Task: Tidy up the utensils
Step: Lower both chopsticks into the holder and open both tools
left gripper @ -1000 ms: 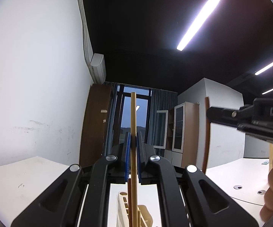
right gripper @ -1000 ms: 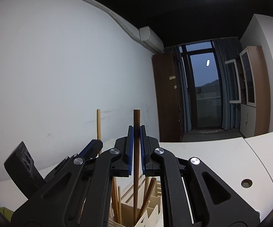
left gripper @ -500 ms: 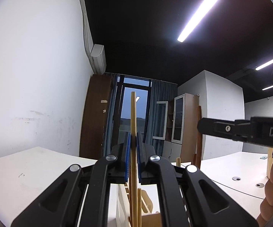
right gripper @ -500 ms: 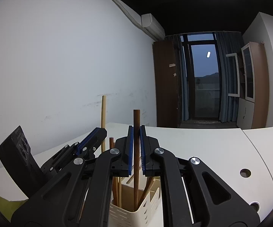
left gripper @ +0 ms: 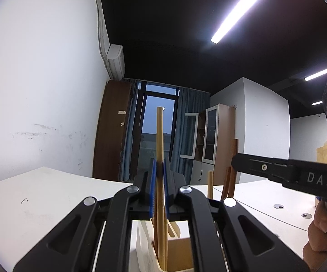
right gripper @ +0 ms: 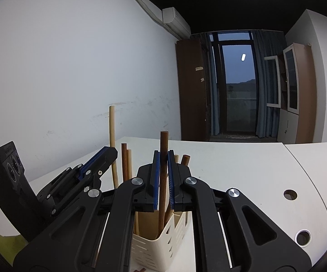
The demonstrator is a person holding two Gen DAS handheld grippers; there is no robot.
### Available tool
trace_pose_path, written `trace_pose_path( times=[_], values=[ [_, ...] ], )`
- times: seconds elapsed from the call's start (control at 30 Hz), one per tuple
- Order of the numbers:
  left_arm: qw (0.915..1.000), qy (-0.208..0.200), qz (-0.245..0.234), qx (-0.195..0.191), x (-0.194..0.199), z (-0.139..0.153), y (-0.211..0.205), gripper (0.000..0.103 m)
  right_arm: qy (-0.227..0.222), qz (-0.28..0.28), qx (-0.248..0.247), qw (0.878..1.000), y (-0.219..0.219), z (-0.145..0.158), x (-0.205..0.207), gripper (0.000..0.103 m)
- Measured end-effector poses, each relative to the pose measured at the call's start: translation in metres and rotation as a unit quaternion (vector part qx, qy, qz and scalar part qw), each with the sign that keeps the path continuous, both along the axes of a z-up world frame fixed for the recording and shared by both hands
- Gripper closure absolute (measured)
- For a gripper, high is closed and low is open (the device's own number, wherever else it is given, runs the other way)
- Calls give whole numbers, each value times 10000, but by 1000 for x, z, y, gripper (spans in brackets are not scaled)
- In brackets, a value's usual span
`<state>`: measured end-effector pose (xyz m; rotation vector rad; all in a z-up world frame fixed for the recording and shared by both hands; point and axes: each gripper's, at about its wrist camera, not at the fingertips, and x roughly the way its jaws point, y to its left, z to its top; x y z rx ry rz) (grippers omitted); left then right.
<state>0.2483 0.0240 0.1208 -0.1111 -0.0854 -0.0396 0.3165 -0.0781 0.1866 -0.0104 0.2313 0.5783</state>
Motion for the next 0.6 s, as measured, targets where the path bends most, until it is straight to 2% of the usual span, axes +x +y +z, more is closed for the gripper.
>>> trace_pose_path(
  times=[0.17,0.2,0.23,0.37,0.6],
  values=[
    [9999,122,8,90,0,-2,0,97,70,7,-38,10000,-2,-3,1,94],
    [9998,157,7,104,0,-2,0,97,103,2,-44,9999,-2,-2,2,87],
    [9997,206,10,143,0,-1,-1,97,142,5,-47,9999,-3,-1,6,83],
    [9997,172,21,190,-8,1,1,85,175,-58,-33,9998,-5,2,7,83],
    [9996,153,67,206,-23,8,8,85,211,-144,-38,9997,-8,-2,1,83]
  ],
)
